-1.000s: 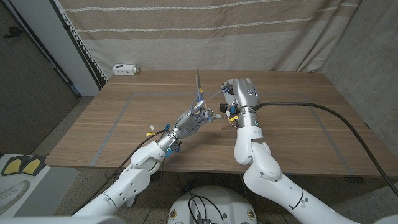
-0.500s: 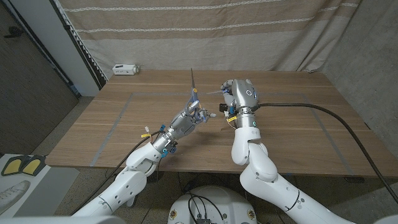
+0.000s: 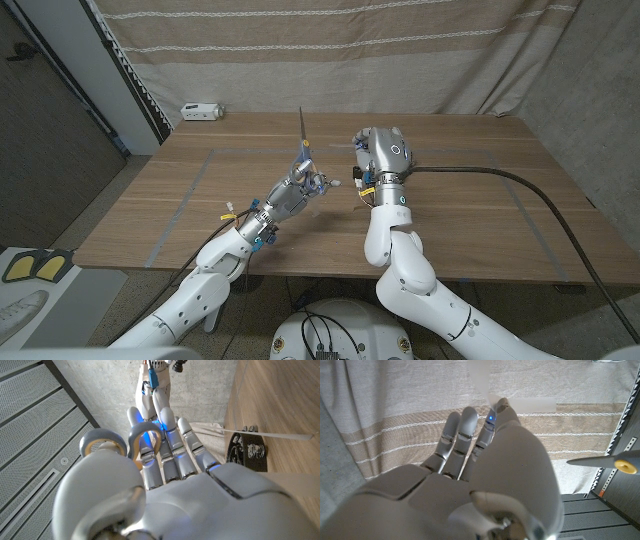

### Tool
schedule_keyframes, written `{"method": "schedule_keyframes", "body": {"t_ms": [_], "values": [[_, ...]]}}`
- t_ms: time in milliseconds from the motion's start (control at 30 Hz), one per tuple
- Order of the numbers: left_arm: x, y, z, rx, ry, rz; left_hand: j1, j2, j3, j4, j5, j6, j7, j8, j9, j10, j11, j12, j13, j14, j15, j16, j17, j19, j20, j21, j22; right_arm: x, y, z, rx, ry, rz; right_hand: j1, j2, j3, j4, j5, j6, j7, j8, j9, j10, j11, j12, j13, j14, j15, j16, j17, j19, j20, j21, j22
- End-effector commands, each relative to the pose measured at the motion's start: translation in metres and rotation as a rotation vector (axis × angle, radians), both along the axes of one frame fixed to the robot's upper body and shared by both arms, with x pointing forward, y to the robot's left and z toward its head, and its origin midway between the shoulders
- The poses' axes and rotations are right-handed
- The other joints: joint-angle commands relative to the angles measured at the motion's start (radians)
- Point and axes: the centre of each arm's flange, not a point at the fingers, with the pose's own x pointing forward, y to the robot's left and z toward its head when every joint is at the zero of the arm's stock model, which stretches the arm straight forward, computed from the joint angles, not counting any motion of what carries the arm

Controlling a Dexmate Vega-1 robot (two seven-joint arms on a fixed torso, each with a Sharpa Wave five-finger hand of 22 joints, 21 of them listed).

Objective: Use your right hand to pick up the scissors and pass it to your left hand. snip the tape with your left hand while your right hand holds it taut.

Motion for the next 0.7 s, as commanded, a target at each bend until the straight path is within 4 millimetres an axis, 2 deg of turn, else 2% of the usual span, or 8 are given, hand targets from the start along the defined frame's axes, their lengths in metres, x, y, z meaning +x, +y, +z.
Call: {"method": "schedule_keyframes", "body": {"t_ms": [33, 433, 700], "values": [[0.0000, 0.0121, -0.0007, -0.007, 0.003, -0.015, 0.021, 0.004, -0.002, -0.001, -0.002, 0.014, 0.000, -0.008, -0.012, 0.214, -0.208, 0.005, 0.004, 0.009, -0.135, -0.004, 0.004, 0.008, -0.083, 0.007, 0.002, -0.0042, 0.0127, 0.0000, 0.007, -0.005, -0.011, -0.004, 0.004, 0.001, 0.006, 0.010, 0.005, -0.002, 0.000, 0.005, 0.059, -0.055, 0.004, 0.054, -0.002, -0.115, 0.008, -0.002, 0.007, -0.065, 0.004, 0.000], [-0.0041, 0.0158, 0.0009, -0.003, -0.020, -0.018, 0.032, 0.003, -0.006, 0.000, -0.008, 0.019, 0.004, -0.014, -0.018, 0.219, -0.208, 0.004, 0.013, 0.016, -0.135, -0.012, 0.009, 0.007, -0.083, 0.007, -0.001, -0.0109, 0.0154, -0.0010, 0.022, -0.033, -0.015, -0.004, 0.003, 0.000, 0.006, 0.010, 0.006, -0.002, -0.002, 0.005, 0.060, -0.057, 0.002, 0.055, -0.003, -0.115, 0.010, -0.005, 0.007, -0.065, 0.004, -0.001], [-0.0048, 0.0108, 0.0008, -0.010, -0.025, 0.003, 0.037, 0.002, -0.007, 0.000, -0.010, 0.019, 0.005, -0.014, -0.014, 0.219, -0.208, 0.005, 0.021, 0.016, -0.135, -0.014, 0.011, 0.007, -0.084, 0.008, -0.002, -0.0090, 0.0109, -0.0013, 0.021, -0.020, 0.013, -0.004, 0.004, 0.000, 0.005, 0.010, 0.006, -0.003, -0.002, 0.006, 0.060, -0.056, 0.001, 0.056, -0.003, -0.115, 0.013, -0.005, 0.009, -0.065, 0.004, -0.001]]}}
